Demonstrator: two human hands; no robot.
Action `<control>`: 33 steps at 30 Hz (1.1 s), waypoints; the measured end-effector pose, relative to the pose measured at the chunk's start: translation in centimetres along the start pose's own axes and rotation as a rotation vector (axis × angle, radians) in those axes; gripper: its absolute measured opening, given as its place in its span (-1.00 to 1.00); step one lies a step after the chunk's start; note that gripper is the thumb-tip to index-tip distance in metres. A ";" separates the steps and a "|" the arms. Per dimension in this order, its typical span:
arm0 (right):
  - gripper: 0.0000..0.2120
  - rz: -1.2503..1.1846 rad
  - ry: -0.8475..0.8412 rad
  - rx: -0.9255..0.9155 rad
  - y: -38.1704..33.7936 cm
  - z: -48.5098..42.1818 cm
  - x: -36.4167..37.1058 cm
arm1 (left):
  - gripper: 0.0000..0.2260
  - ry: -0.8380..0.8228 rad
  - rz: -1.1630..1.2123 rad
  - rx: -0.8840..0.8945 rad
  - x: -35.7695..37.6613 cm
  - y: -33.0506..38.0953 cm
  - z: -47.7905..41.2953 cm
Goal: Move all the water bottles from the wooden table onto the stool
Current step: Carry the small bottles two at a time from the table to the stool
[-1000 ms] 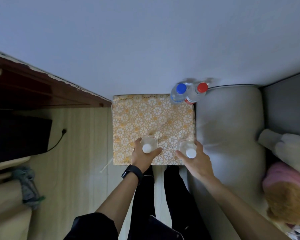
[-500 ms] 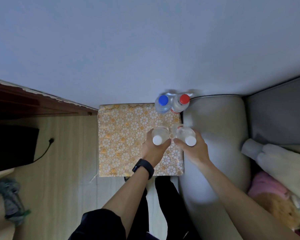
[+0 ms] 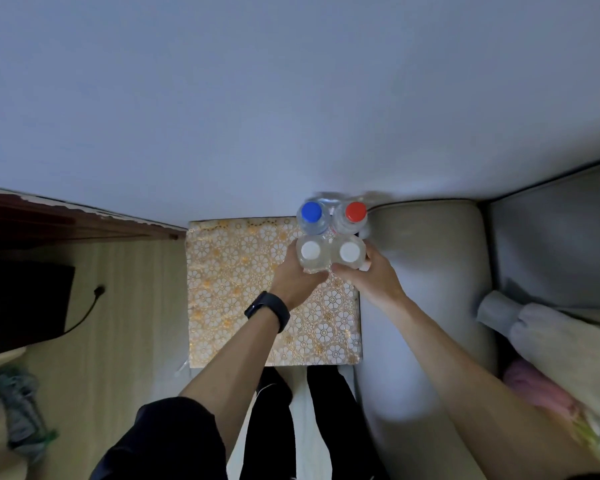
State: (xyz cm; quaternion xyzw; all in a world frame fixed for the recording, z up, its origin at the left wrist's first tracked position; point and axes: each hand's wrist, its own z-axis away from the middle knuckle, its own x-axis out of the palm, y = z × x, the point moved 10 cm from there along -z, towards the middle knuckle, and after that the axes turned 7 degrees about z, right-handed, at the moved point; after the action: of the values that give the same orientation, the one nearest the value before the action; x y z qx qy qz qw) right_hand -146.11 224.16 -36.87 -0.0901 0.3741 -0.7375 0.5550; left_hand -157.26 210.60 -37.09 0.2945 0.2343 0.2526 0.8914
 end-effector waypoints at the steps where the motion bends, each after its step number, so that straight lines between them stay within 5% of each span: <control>1: -0.49 -0.003 -0.003 -0.004 -0.3 -0.2 0.0 | -0.31 0.014 -0.024 0.003 -0.2 0.1 -0.3; 19: -0.57 0.057 -0.046 -0.004 -1.0 -0.8 -0.7 | -0.34 0.116 -0.063 -0.034 -0.2 0.1 -0.6; 24: -0.52 0.021 -0.035 0.006 -1.0 -0.4 -0.3 | -0.16 0.098 -0.085 -0.009 -0.5 0.7 -0.2; 28: -0.57 -0.034 0.006 0.027 -0.1 0.0 -0.4 | -0.37 0.119 -0.135 0.061 -0.7 1.5 -0.2; 33: -0.50 -0.083 -0.003 0.021 0.1 -0.2 -0.2 | -0.38 0.130 -0.137 0.053 -0.5 1.0 -0.4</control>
State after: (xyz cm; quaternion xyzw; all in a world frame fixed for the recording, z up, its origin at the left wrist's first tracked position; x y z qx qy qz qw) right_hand -146.04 224.44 -37.05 -0.1007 0.3615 -0.7638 0.5252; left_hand -158.18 211.21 -36.60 0.2841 0.3180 0.2032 0.8814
